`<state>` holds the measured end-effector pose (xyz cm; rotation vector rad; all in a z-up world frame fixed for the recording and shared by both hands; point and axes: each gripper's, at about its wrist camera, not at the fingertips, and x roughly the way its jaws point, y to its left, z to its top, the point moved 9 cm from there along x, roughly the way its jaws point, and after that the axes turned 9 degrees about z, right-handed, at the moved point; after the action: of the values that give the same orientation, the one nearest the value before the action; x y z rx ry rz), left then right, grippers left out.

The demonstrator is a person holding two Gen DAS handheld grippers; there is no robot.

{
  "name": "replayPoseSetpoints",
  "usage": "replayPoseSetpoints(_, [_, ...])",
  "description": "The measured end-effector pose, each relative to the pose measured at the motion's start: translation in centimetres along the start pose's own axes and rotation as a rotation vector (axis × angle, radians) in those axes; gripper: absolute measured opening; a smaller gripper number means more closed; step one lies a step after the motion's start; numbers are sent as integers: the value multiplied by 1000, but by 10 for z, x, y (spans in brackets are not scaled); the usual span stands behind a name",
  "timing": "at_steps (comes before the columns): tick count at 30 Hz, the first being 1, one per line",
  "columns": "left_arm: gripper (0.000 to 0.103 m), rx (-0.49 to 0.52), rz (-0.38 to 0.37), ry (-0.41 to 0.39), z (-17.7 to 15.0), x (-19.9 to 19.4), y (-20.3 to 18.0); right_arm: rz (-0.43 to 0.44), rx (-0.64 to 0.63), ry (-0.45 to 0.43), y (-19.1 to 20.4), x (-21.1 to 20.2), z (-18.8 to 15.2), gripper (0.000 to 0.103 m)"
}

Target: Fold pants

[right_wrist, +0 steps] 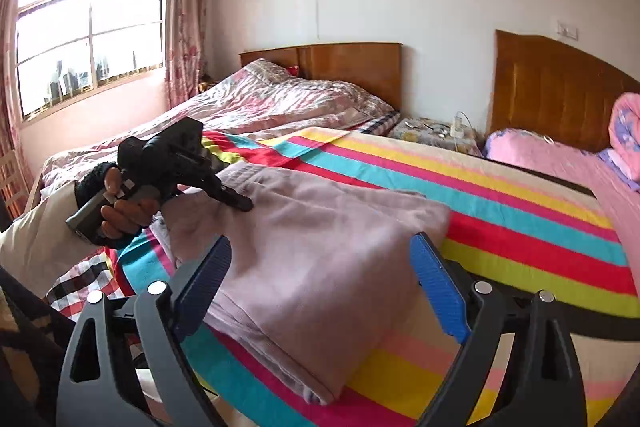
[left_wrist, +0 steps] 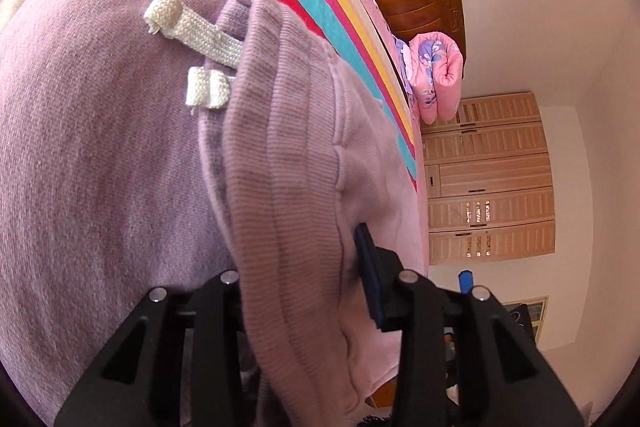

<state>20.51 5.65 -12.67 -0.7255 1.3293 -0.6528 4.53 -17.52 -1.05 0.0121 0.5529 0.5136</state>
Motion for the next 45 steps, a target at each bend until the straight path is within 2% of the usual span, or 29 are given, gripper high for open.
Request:
replayPoseSetpoints(2, [39, -3, 0, 7, -2, -3, 2, 1, 24, 77, 1, -2, -33, 88])
replayPoseSetpoints(4, [40, -9, 11, 12, -4, -4, 5, 5, -14, 133, 17, 8, -59, 87])
replayPoseSetpoints(6, [33, -23, 39, 1, -4, -4, 0, -46, -64, 135, 24, 19, -72, 87])
replayPoseSetpoints(7, [32, -4, 59, -14, -4, -8, -8, -61, -48, 130, 23, 27, -77, 87])
replayPoseSetpoints(12, [24, 125, 129, -82, 3, -35, -66, -121, 36, 98, 2, 53, -75, 87])
replayPoseSetpoints(17, [22, 176, 196, -85, 9, -35, -93, -197, 102, 94, -10, 70, -83, 87])
replayPoseSetpoints(20, [21, 273, 232, -96, 8, -39, -134, -246, 103, 100, -16, 74, -85, 87])
replayPoseSetpoints(24, [20, 440, 224, -144, 1, -76, -204, -300, 52, 105, -16, 74, -83, 87])
replayPoseSetpoints(26, [20, 468, 208, -200, 4, -110, -210, -300, 35, 97, -14, 73, -82, 88])
replayPoseSetpoints(27, [20, 459, 216, -232, 8, -127, -198, -301, 22, 84, -11, 72, -80, 88])
replayPoseSetpoints(29, [20, 374, 237, -258, 23, -143, -146, -316, -3, 84, -10, 73, -77, 89])
replayPoseSetpoints(31, [19, 169, 284, -240, 41, -143, -49, -300, 20, 107, -12, 78, -83, 89])
replayPoseSetpoints(32, [15, 79, 313, -221, 43, -136, -2, -292, 34, 105, -12, 77, -87, 89])
replayPoseSetpoints(33, [12, 10, 349, -206, 42, -127, 38, -288, 39, 100, -12, 76, -87, 89])
replayPoseSetpoints(34, [13, -35, 334, -203, 40, -122, 64, -288, 33, 103, -11, 76, -87, 89])
replayPoseSetpoints(35, [13, -58, 236, -228, 38, -125, 72, -290, 27, 106, -11, 75, -87, 89])
replayPoseSetpoints(36, [12, -60, 182, -251, 37, -130, 71, -290, 25, 110, -12, 75, -87, 89])
replayPoseSetpoints(37, [12, -45, 172, -269, 37, -134, 66, -292, 26, 112, -12, 76, -87, 89])
replayPoseSetpoints(41, [12, 24, 249, -281, 38, -135, 53, -293, 44, 115, -10, 76, -87, 91])
replayPoseSetpoints(43, [14, 33, 278, -276, 37, -135, 53, -264, 59, 126, -8, 76, -87, 91])
replayPoseSetpoints(45, [27, 28, 361, -306, 35, -142, 59, -194, 75, 156, -9, 71, -88, 91])
